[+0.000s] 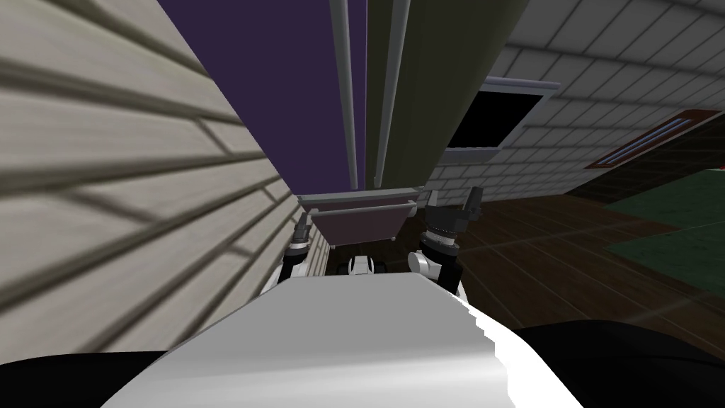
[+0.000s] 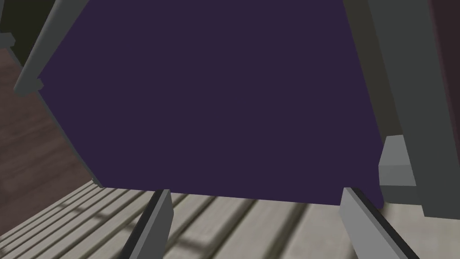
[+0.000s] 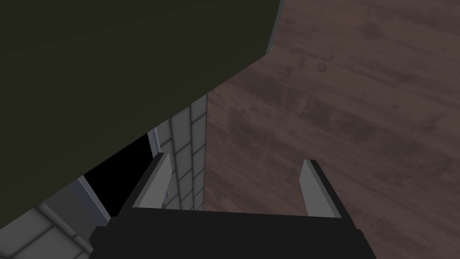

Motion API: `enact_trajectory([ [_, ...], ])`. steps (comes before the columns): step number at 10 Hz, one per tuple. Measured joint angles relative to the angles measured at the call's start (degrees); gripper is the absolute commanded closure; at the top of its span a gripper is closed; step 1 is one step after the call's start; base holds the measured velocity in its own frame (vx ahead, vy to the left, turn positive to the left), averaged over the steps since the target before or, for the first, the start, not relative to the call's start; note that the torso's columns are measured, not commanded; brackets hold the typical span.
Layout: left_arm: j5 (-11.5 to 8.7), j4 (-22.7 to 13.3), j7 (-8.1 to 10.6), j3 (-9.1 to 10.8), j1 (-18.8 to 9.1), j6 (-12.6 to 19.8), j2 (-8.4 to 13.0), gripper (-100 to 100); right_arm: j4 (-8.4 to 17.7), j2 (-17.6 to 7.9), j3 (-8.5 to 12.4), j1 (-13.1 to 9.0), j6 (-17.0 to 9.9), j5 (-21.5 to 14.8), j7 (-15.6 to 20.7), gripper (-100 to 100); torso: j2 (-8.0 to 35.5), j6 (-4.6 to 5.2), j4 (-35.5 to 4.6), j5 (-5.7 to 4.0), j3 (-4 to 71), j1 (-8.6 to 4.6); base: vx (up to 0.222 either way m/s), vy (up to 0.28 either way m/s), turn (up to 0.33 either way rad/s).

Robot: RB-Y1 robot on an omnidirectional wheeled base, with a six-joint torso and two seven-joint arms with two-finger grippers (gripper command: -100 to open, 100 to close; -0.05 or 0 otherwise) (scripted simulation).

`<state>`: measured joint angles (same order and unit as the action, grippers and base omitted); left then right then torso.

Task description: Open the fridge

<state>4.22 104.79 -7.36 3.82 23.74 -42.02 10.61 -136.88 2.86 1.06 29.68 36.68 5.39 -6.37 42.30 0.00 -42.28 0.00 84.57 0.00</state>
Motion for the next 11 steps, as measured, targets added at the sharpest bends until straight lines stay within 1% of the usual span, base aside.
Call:
enact_trajectory([
  [3, 0.24, -3.91, -0.56, 0.12, -0.67, -2.28, 0.34, -100, 0.0, 0.0, 0.0, 0.0, 0.0, 0.0, 0.0, 0, -0.01, 0.0, 0.0, 0.0, 0.0, 0.0, 0.062, -0.016, -0.003],
  [4, 0.33, -5.1, -0.74, 0.12, -0.5, -3.09, 0.42, -100, 0.0, 0.0, 0.0, 0.0, 0.0, 0.0, 0.0, 0, 0.02, 0.0, -0.01, 0.0, -0.02, 0.0, 0.08, -0.008, -0.004],
  [5, 0.47, -6.79, -1.06, 0.12, -0.72, -4.34, 0.41, -100, 0.0, 0.0, 0.0, 0.0, 0.0, 0.0, 0.0, 0, -0.07, 0.01, 0.01, 0.01, 0.03, 0.03, 0.074, -0.01, -0.003],
  [9, 0.81, -12.22, -1.93, 0.23, -1.75, -7.37, 0.35, -100, 0.0, 0.0, 0.0, 0.0, 0.0, 0.0, 0.0, 0, 0.04, 0.0, -0.02, 0.0, -0.03, -0.01, 0.063, -0.017, -0.003],
  [11, 1.02, -15.56, -2.42, 0.31, -2.33, -9.14, 0.13, -100, 0.0, 0.0, 0.0, 0.0, 0.0, 0.0, 0.0, 0, -0.05, 0.0, 0.01, 0.0, 0.02, 0.02, 0.08, -0.015, -0.005],
])
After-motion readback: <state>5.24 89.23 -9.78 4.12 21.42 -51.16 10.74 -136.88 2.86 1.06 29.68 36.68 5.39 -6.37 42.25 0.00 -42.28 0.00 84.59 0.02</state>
